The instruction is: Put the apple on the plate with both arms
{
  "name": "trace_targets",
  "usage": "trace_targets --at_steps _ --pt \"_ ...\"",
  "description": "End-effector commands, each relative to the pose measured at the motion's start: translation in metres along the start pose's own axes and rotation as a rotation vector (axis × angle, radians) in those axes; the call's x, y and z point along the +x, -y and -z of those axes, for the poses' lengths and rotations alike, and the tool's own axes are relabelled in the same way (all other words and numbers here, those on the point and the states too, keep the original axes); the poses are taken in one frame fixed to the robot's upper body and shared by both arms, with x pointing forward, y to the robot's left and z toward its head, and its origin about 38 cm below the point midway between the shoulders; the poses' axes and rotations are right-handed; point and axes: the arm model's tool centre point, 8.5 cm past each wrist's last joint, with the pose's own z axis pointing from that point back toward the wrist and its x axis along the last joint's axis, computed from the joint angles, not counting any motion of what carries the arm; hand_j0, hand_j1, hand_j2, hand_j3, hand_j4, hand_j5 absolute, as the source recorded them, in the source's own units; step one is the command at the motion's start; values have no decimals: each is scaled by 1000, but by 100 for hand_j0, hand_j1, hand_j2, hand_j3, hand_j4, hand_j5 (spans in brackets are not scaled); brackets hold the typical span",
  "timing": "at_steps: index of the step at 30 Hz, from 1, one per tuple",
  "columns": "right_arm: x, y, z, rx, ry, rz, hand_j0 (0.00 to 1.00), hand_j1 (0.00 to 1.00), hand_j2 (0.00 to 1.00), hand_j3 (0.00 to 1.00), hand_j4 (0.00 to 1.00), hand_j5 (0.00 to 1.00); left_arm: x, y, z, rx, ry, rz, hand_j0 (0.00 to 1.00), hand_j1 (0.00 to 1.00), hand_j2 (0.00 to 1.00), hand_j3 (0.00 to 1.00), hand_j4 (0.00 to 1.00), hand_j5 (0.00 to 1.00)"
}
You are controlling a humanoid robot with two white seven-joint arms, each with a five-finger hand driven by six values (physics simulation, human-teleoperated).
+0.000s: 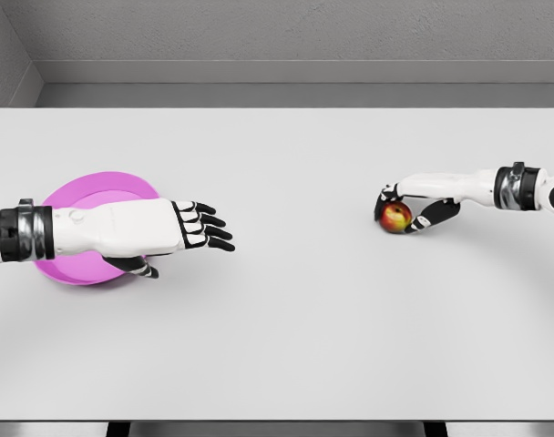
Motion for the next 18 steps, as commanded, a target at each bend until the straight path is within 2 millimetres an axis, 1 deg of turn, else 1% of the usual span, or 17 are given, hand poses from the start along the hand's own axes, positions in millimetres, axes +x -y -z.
trace_targets --at_steps 1,5,6,7,9,11,12,15,16,17,18 --pt "0 2 -1 -9 4 8 42 42 42 42 42 42 0 -1 0 4 0 -5 100 100 100 100 100 100" --pt "3 4 -1 -18 14 9 41 41 41 41 41 41 0 -1 0 5 0 -4 100 100 100 100 100 100" --pt "11 7 2 -24 43 2 41 41 41 41 41 41 0 -1 0 5 0 -3 100 100 100 100 100 100" --pt "24 11 7 -23 81 -23 41 41 41 41 41 41 0 0 0 4 -1 -5 100 100 100 100 100 100" --pt "71 19 21 -13 212 -108 39 39 39 39 39 39 0 -1 0 4 0 -5 100 100 100 100 100 100" --pt "113 15 33 19 326 -176 38 38 38 38 38 38 0 0 0 4 -1 -5 100 100 100 100 100 100" --pt "128 12 37 34 367 -201 38 38 38 38 38 38 0 0 0 4 -1 -5 100 100 100 100 100 100" --pt "137 17 46 30 393 -212 38 38 38 38 38 38 0 0 0 4 -1 -5 100 100 100 100 100 100" --pt "144 18 53 29 413 -215 38 38 38 38 38 38 0 0 0 4 -1 -5 100 100 100 100 100 100" --pt "147 19 56 28 418 -214 38 38 38 38 38 38 0 0 0 4 -1 -5 100 100 100 100 100 100" --pt "145 19 56 27 412 -212 39 39 39 39 39 39 0 -1 -1 4 -1 -4 100 100 100 100 100 100"
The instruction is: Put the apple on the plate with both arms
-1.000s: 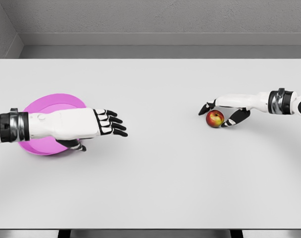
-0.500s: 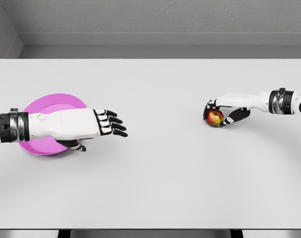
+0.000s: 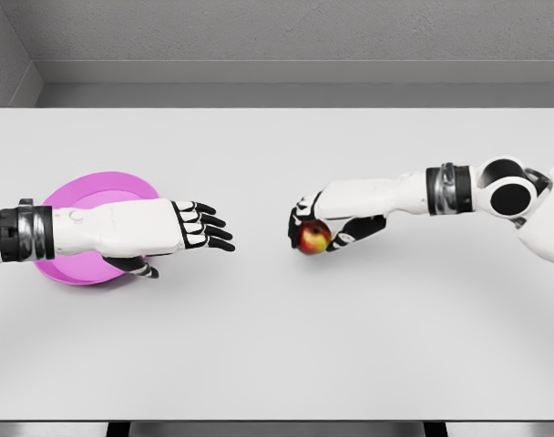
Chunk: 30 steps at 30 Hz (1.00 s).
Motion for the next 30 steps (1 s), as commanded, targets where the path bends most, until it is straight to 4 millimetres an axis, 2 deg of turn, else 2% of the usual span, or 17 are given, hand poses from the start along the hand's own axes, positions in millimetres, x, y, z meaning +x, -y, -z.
trace_targets --at_steps 1,2,4,10,11,12,14,15,16,17,18,21,24,26,28,30 --pt "5 2 8 -5 20 4 41 41 41 41 41 41 0 -1 0 5 0 -5 100 100 100 100 100 100" --pt "4 2 7 -5 12 7 55 55 55 55 55 55 0 0 -1 4 -1 -5 100 100 100 100 100 100" --pt "1 2 7 0 -11 15 100 100 100 100 100 100 0 0 -1 4 -1 -5 100 100 100 100 100 100" --pt "1 7 0 -11 -8 -5 100 100 100 100 100 100 0 -1 0 4 0 -5 100 100 100 100 100 100" --pt "-6 14 -30 -56 -55 -11 100 100 100 100 100 100 0 0 -1 4 -1 -5 100 100 100 100 100 100" --pt "-12 23 -51 -96 -97 -16 100 100 100 100 100 100 0 -1 0 5 0 -5 100 100 100 100 100 100" --pt "-34 26 -106 -234 -216 32 100 100 100 100 100 100 2 -1 4 9 10 -7 100 100 100 100 100 100" --pt "-39 26 -142 -318 -276 45 100 100 100 100 100 100 9 1 24 5 61 -7 100 100 100 100 100 100" --pt "-42 26 -167 -414 -313 62 100 100 100 100 100 100 17 0 44 -29 113 9 100 100 100 100 100 100" --pt "-42 24 -191 -516 -339 71 100 100 100 100 100 100 21 -6 53 -37 137 26 100 100 100 100 100 100" --pt "-42 23 -189 -545 -328 78 100 100 100 100 100 100 22 -16 60 -16 153 44 100 100 100 100 100 100" --pt "-41 23 -188 -547 -324 78 100 100 100 100 100 100 43 -41 101 22 254 90 100 100 100 100 100 100" --pt "-39 26 -188 -548 -318 68 100 100 100 100 100 100 46 -60 114 56 277 118 100 100 100 100 100 100" --pt "-40 18 -184 -536 -316 81 100 100 100 100 100 100 34 -61 125 63 258 92 100 100 100 100 100 100" --pt "-40 17 -183 -533 -315 84 100 100 100 100 100 100 18 -54 132 57 222 49 100 100 100 100 100 100" --pt "-39 17 -183 -532 -313 82 100 100 100 100 100 100 22 -53 140 63 237 45 100 100 100 100 100 100"
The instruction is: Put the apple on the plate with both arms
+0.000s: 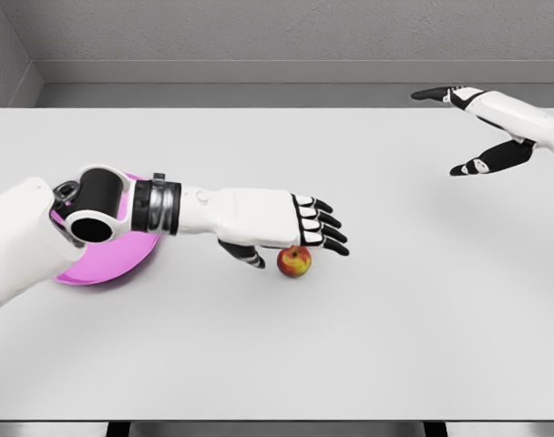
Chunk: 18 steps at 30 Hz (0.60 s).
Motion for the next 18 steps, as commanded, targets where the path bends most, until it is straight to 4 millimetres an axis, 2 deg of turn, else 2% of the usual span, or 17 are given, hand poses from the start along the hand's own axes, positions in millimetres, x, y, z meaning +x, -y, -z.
trace_targets --at_steps 1,12,18 --pt "3 2 1 -6 8 1 100 100 100 100 100 100 -5 1 9 9 -1 -20 100 100 100 100 100 100" --pt "10 2 3 -1 30 -14 100 100 100 100 100 100 -10 18 8 -74 -40 19 97 97 97 97 97 97" --pt "11 3 4 0 33 -15 100 100 100 100 100 100 -9 20 12 -77 -31 14 96 96 96 96 96 96"
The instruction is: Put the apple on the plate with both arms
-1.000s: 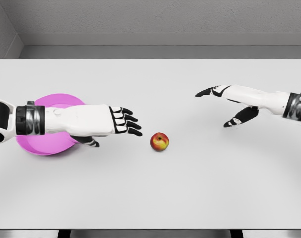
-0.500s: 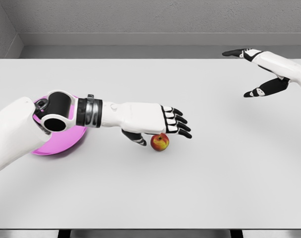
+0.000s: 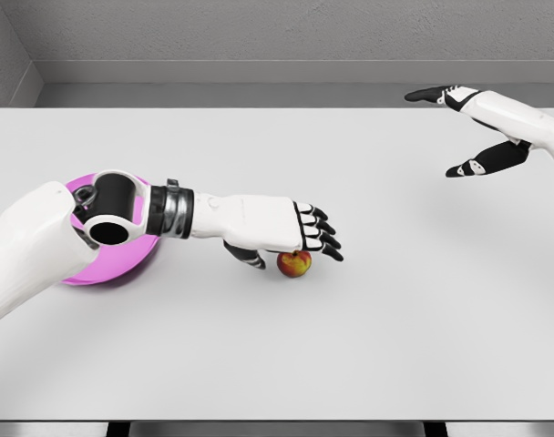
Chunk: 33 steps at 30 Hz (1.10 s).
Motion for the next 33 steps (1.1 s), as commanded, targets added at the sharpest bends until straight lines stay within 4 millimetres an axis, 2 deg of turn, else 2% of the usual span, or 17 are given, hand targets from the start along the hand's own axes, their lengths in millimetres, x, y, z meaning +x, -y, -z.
trace_targets --at_steps 1,9,13,23,26,29,33 --pt "0 1 0 -5 2 6 100 100 100 100 100 100 0 3 3 -5 2 -13 95 95 95 95 95 95" --pt "2 1 1 -3 8 3 100 100 100 100 100 100 -7 12 11 -28 -14 -22 95 95 95 95 95 95" --pt "3 0 1 -2 10 2 100 100 100 100 100 100 -14 23 13 -51 -28 -50 95 95 95 95 95 95" --pt "3 -3 3 6 12 7 100 100 100 100 100 100 -14 23 18 -58 -28 -36 92 92 92 92 92 92" --pt "3 -3 3 7 13 7 100 100 100 100 100 100 -23 31 17 -82 -59 -47 92 92 92 92 92 92" --pt "3 -3 3 8 11 6 100 100 100 100 100 100 -24 32 20 -78 -58 -54 92 92 92 92 92 92" --pt "3 -3 3 7 13 7 100 100 100 100 100 100 -17 36 29 -96 -32 -52 86 86 86 86 86 86"
